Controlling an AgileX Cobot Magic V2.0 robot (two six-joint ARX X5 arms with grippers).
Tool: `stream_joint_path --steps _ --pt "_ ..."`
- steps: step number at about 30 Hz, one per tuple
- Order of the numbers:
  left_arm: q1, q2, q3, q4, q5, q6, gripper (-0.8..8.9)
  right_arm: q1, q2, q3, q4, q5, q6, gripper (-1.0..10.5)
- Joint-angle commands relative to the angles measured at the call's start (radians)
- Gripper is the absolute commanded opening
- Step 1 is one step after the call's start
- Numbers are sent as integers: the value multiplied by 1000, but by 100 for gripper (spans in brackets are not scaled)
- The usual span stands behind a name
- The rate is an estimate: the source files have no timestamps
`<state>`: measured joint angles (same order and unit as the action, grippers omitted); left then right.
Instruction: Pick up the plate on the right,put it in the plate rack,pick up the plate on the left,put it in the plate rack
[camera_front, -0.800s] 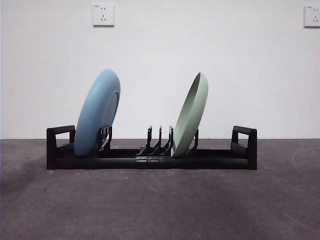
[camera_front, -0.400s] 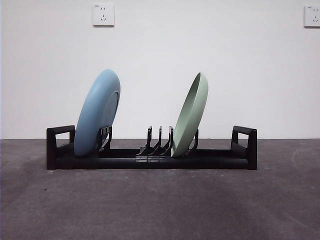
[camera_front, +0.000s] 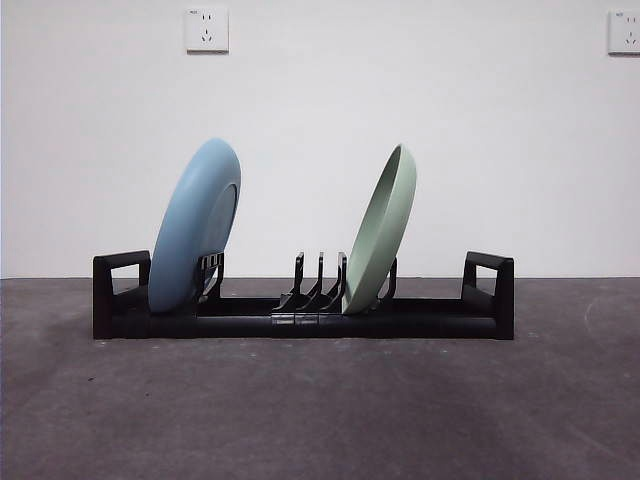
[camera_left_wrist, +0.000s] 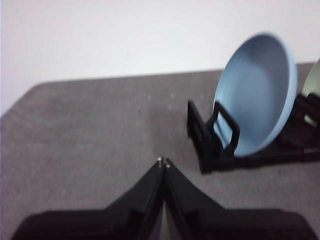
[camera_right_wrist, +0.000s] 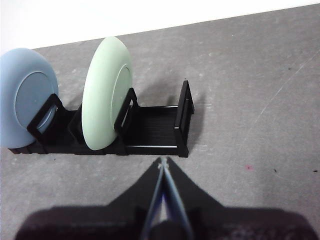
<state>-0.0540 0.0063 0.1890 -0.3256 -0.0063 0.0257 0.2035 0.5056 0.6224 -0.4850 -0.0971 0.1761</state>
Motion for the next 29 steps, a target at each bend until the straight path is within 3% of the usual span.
stream_joint_path --steps 1,13,29 --pt "5 -4 -27 18 8 3 -4 2 -2 -7 5 0 9 1" --pt "5 -4 -91 87 3 26 -4 2 -2 -7 5 -1 9 1" --pt "4 -4 -186 136 7 -5 -4 2 -2 -7 5 -1 9 1"
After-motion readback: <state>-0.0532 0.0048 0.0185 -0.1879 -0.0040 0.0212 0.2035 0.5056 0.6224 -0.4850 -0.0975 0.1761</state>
